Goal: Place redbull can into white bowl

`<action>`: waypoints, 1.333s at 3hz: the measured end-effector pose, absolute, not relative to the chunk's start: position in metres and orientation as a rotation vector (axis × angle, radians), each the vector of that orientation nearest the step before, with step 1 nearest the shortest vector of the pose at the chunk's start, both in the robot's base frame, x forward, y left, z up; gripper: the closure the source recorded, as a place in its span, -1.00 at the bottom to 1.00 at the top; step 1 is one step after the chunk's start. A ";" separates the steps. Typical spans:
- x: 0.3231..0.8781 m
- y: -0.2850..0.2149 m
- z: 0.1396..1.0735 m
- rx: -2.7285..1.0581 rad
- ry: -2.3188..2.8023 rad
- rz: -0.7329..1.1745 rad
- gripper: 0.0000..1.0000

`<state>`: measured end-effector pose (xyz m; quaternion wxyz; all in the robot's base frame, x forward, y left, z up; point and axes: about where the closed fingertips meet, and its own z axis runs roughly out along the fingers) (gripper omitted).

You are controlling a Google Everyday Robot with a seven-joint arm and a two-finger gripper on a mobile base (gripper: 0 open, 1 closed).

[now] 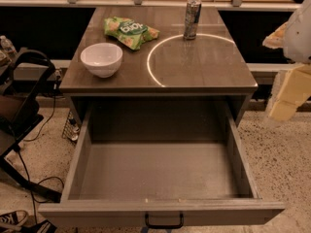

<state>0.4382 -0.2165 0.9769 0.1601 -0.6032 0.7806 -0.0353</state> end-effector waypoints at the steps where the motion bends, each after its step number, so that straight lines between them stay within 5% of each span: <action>1: 0.438 -0.216 0.977 -1.723 2.230 -0.101 -1.00; 4: 0.449 -0.239 0.907 -1.178 2.344 0.069 -1.00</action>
Offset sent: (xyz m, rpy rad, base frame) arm 0.0027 0.0032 0.0013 0.0615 -0.1344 -0.1838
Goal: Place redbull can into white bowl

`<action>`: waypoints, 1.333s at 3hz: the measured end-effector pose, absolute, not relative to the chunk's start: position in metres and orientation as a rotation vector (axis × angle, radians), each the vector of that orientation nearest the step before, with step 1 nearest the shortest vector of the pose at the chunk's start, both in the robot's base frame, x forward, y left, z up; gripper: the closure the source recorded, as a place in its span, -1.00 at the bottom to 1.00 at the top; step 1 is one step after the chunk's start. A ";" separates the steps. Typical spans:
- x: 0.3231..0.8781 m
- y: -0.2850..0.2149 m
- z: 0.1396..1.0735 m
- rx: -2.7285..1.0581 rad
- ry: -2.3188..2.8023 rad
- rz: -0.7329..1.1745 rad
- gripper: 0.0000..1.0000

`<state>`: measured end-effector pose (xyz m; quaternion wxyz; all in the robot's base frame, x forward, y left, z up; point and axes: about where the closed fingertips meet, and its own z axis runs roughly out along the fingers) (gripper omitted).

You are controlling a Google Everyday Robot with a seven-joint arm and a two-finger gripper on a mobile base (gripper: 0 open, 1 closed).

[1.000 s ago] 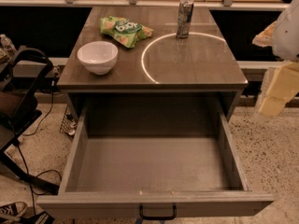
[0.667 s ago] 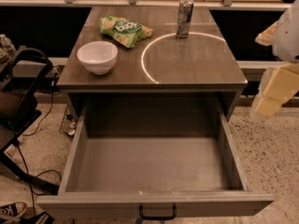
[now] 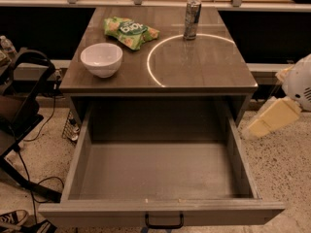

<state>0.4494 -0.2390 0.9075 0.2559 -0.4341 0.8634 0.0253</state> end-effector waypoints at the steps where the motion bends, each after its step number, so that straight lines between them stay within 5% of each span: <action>1: 0.475 -0.245 0.881 -0.986 2.246 0.205 -1.00; 4: 0.575 -0.212 0.921 -0.772 1.646 0.214 -1.00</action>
Offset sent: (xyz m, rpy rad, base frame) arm 0.1937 -0.1010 0.1018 0.4682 -1.1602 -0.4033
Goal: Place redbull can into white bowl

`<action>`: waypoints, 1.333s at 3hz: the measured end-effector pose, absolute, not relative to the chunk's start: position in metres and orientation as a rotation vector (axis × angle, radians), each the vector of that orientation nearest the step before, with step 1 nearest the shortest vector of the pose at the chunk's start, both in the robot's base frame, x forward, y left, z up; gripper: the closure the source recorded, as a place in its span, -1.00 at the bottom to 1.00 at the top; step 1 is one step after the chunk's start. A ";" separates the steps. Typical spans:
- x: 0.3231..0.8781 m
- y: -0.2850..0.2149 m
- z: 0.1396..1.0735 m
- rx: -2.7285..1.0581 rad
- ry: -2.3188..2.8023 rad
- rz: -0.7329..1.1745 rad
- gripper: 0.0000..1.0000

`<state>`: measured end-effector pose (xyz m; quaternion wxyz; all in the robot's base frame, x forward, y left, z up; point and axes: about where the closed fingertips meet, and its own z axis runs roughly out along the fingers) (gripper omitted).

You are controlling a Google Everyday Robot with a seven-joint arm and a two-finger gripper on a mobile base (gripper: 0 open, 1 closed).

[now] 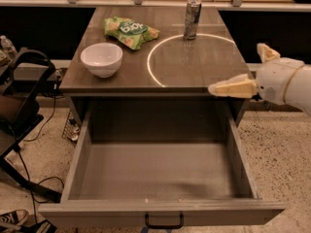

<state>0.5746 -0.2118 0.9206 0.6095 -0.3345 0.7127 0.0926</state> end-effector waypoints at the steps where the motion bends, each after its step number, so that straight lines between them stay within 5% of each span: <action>1: 0.575 -0.209 0.923 -0.778 1.642 0.210 -1.00; 4: 0.678 -0.176 0.924 -0.525 1.497 0.443 -1.00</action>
Offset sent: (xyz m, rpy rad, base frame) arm 0.0054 0.0074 -0.0008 0.0924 0.0053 -0.0018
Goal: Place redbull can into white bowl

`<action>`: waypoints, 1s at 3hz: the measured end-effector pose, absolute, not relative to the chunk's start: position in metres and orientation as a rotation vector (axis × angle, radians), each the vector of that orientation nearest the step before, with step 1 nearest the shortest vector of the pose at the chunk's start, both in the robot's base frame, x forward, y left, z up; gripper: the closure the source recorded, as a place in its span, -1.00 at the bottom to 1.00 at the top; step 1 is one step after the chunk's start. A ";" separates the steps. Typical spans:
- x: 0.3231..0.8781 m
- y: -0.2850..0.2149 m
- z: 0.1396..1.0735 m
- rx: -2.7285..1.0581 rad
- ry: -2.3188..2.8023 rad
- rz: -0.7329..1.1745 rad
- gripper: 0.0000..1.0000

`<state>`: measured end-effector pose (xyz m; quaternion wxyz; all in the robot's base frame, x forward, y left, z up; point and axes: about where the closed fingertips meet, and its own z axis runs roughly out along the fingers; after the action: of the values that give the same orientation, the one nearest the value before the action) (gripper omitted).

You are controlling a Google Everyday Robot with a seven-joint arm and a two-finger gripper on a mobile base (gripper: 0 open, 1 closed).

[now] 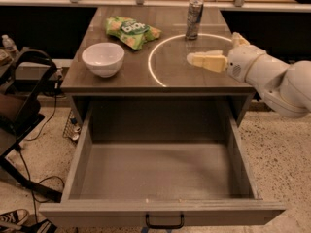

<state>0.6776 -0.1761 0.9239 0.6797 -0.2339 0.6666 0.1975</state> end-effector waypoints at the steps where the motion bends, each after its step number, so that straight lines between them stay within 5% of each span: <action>1: 0.719 -0.167 0.940 -0.524 1.460 0.432 -1.00; 3: 0.798 -0.167 0.964 -0.590 1.503 0.329 -1.00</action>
Offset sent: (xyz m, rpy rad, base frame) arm 0.1223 -0.0004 0.0475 -0.1353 -0.0683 -0.0494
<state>0.7976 -0.1669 0.9635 0.6796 -0.2625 0.6692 0.1464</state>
